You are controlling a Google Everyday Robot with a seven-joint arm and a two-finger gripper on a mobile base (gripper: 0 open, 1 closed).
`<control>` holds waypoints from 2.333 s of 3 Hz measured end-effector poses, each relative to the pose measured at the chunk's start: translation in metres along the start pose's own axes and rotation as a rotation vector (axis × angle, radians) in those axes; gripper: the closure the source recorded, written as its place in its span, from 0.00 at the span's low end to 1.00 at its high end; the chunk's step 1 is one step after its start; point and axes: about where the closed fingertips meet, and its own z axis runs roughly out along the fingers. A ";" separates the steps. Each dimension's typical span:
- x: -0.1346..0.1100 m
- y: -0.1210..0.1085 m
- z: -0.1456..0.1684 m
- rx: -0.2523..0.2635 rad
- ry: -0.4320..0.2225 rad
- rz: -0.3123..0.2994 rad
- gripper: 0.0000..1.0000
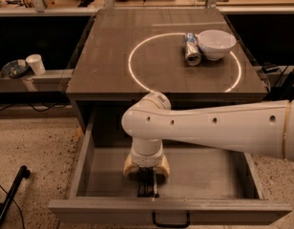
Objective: Pick rxbar chocolate from top drawer and place on counter
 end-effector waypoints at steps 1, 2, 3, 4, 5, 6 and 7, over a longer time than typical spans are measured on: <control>0.000 0.000 0.000 0.000 0.000 0.001 0.50; 0.000 0.000 0.004 0.008 -0.013 0.005 0.73; 0.000 0.000 0.002 0.009 -0.013 0.005 0.96; -0.002 -0.009 -0.025 0.050 0.021 0.001 1.00; -0.004 -0.024 -0.073 0.069 0.099 0.003 1.00; 0.008 -0.044 -0.143 0.044 0.190 0.022 1.00; 0.028 -0.054 -0.199 0.054 0.213 0.043 1.00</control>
Offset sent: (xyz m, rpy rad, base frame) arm 0.0014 0.0013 -0.0071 0.0227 0.0273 -0.0139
